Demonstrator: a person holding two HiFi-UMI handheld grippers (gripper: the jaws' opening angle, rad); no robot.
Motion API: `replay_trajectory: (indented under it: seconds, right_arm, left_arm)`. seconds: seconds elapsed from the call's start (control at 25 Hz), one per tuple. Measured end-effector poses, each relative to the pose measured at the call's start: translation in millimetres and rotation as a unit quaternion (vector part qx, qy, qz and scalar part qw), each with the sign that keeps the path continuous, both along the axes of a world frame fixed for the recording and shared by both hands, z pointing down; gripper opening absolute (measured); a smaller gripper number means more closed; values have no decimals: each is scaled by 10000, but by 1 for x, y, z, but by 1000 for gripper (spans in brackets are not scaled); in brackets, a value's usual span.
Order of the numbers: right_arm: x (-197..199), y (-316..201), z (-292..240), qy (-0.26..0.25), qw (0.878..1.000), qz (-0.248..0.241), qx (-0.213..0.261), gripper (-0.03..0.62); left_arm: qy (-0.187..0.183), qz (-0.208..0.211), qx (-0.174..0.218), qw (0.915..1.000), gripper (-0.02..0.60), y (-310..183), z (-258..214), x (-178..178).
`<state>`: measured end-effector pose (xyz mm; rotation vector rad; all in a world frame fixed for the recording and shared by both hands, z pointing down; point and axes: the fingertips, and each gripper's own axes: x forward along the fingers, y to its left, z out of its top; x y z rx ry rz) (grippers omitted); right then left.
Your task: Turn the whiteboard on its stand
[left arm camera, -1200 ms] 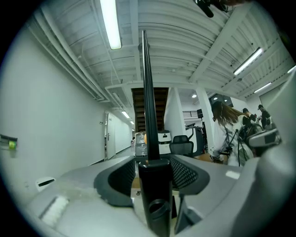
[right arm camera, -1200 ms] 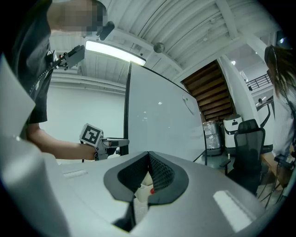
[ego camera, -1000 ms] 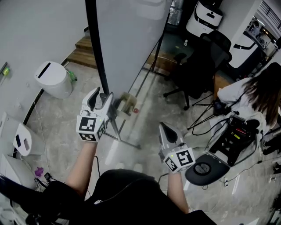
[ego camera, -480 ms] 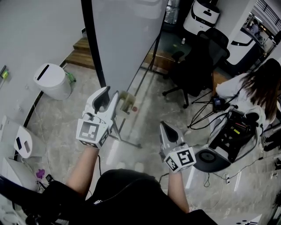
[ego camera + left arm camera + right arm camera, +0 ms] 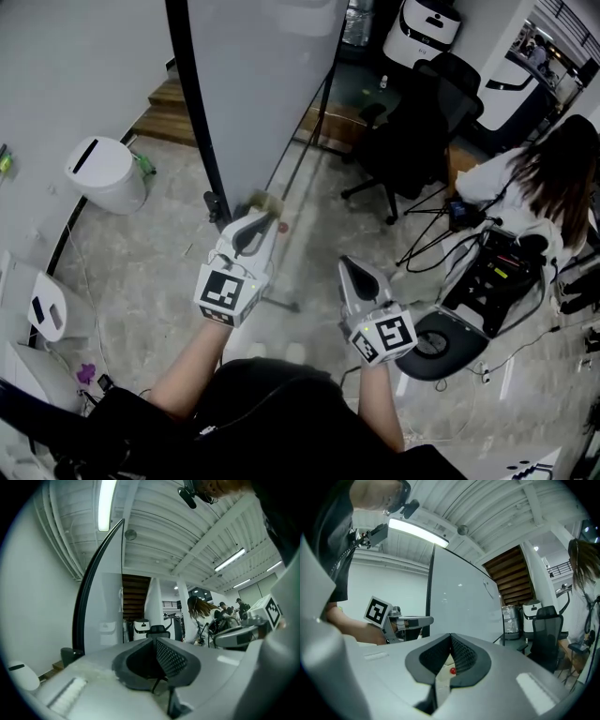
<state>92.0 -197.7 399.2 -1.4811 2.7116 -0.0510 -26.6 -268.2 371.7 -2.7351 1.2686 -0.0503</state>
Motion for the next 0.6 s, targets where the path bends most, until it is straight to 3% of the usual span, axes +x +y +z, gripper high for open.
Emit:
replay_trajectory:
  seconds: [0.28,0.6]
  right_arm:
    - [-1,3,6,52,10000,-5,-36,9]
    - [-4,-1,4,71,9999,-21,-71,9]
  left_arm:
    - [102,73,-489,9987,5,7,26,12]
    - [80,158,-553,9983,5,11,44,10]
